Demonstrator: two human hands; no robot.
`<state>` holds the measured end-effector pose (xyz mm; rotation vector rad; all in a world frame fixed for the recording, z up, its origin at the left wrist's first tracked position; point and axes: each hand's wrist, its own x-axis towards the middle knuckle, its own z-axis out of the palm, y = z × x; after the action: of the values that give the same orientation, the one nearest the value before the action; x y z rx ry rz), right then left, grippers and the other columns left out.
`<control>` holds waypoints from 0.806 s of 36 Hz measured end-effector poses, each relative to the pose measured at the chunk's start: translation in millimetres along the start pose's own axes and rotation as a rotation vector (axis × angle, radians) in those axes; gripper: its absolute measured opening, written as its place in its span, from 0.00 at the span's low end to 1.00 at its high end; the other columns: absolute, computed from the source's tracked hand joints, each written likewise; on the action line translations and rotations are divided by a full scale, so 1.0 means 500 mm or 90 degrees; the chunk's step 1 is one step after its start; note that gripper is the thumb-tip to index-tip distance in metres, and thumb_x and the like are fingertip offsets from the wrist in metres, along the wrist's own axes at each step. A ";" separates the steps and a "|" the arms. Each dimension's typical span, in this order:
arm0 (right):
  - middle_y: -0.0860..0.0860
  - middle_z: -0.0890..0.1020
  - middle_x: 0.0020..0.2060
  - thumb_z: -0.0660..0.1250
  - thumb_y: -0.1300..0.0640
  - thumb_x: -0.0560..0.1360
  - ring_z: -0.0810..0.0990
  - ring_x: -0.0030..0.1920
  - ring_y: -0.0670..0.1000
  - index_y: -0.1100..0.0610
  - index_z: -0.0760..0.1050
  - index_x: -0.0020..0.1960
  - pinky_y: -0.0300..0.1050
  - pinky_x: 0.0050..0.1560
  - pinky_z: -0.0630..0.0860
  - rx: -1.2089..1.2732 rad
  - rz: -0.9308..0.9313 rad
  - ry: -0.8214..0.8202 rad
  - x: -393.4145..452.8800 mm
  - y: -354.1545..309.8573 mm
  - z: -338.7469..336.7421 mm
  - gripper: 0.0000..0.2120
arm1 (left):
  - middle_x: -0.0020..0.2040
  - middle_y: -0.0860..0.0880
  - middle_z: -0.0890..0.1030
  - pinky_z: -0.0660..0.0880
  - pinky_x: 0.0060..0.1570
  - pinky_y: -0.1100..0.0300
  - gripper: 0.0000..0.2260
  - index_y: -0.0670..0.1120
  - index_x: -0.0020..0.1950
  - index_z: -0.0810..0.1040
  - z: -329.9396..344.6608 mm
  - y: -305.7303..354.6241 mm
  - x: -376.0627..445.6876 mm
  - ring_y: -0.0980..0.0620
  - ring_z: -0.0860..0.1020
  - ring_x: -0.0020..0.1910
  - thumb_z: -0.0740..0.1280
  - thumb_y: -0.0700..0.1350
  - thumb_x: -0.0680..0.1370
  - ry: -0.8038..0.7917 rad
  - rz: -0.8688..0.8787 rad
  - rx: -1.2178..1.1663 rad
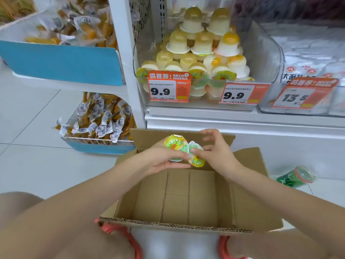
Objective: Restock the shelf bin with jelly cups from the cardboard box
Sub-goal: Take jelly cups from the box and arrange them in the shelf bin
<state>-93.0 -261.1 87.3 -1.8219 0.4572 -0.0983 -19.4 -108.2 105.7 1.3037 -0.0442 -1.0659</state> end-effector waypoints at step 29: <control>0.40 0.76 0.33 0.72 0.58 0.69 0.74 0.33 0.37 0.56 0.77 0.40 0.37 0.41 0.72 -0.242 -0.372 0.344 0.159 -0.245 -0.343 0.04 | 0.48 0.52 0.77 0.73 0.53 0.59 0.17 0.45 0.53 0.75 0.239 0.389 0.125 0.54 0.76 0.48 0.76 0.44 0.68 0.109 0.633 0.707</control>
<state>-39.4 -416.7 241.0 -2.2562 0.3089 -0.9787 64.9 -260.5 265.9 1.9789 -1.1622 0.0252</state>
